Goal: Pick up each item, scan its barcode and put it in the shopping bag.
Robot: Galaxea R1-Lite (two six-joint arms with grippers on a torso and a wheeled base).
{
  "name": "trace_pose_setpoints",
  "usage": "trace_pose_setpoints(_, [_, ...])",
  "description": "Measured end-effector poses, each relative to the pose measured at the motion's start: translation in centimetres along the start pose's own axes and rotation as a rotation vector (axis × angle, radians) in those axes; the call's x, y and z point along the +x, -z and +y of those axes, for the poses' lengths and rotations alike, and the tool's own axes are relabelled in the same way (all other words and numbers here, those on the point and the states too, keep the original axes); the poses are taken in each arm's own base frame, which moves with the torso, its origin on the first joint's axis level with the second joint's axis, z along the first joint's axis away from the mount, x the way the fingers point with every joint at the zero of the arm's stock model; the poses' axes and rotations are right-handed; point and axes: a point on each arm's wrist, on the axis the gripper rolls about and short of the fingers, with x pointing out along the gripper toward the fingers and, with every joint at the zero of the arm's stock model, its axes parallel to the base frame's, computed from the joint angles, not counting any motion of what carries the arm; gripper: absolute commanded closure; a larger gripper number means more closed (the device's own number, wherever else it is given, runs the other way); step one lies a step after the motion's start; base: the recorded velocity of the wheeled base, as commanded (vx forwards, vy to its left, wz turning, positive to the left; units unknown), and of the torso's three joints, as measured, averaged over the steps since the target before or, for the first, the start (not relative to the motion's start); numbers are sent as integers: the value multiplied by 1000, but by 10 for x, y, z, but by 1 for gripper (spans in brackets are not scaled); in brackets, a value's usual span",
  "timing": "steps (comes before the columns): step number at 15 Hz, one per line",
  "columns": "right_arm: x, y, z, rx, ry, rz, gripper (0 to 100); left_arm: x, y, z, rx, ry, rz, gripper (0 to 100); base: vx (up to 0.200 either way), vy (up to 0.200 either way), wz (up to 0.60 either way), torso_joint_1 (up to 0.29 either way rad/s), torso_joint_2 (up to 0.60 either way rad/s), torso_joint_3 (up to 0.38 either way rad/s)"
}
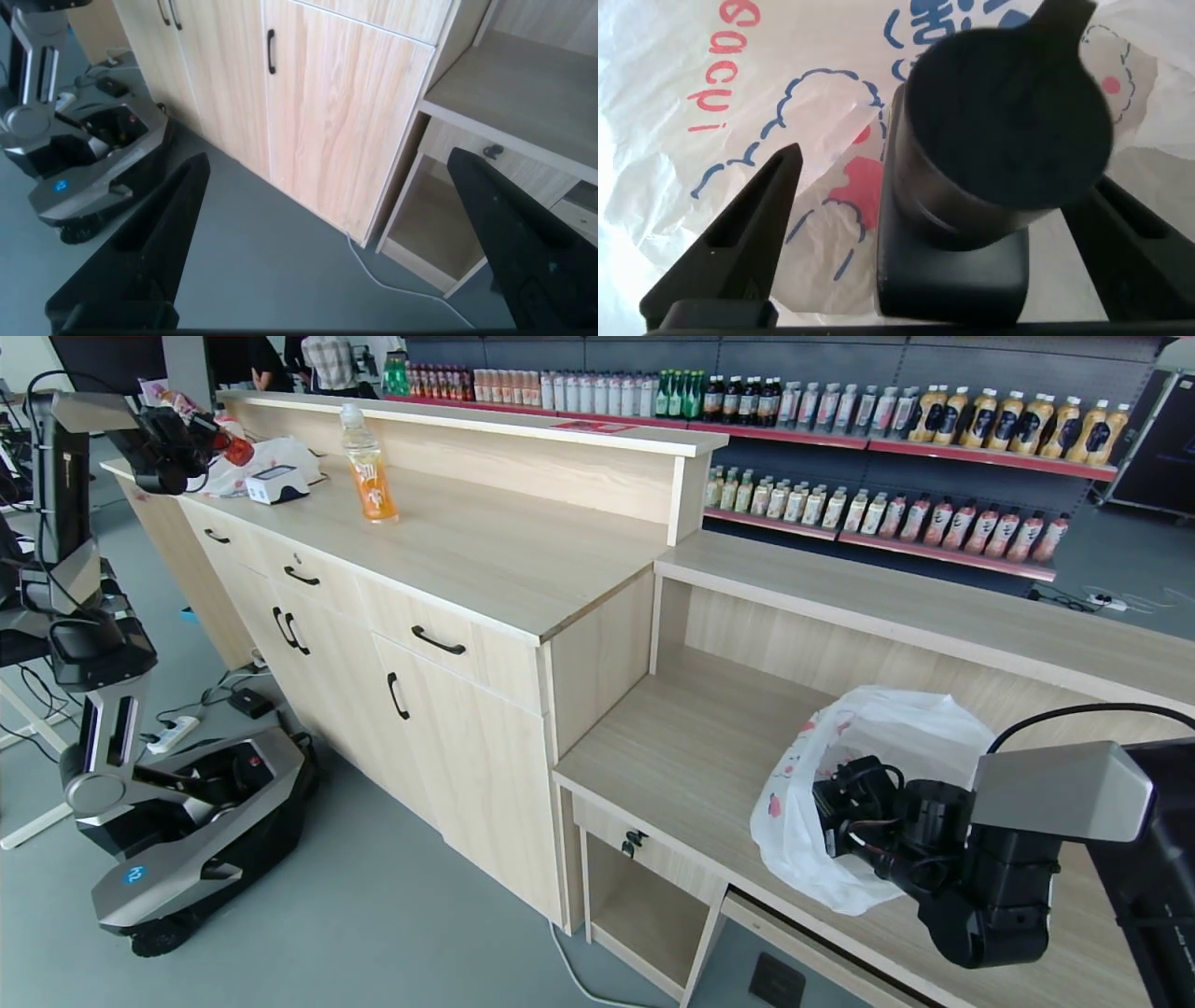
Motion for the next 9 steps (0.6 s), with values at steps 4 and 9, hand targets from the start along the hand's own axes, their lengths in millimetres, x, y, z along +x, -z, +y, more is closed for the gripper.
trace_pose_setpoints(4, [-13, -55, -6, -30, -73, -112, 0, 0, 0, 0, 0, 0, 0, 0, 0, 0, 0, 0, 0, 0])
trace_pose_setpoints(9, [-64, -126, -26, -152, -49, -171, 0, 0, 0, 0, 0, 0, 0, 0, 0, 0, -120, 0, 0, 0])
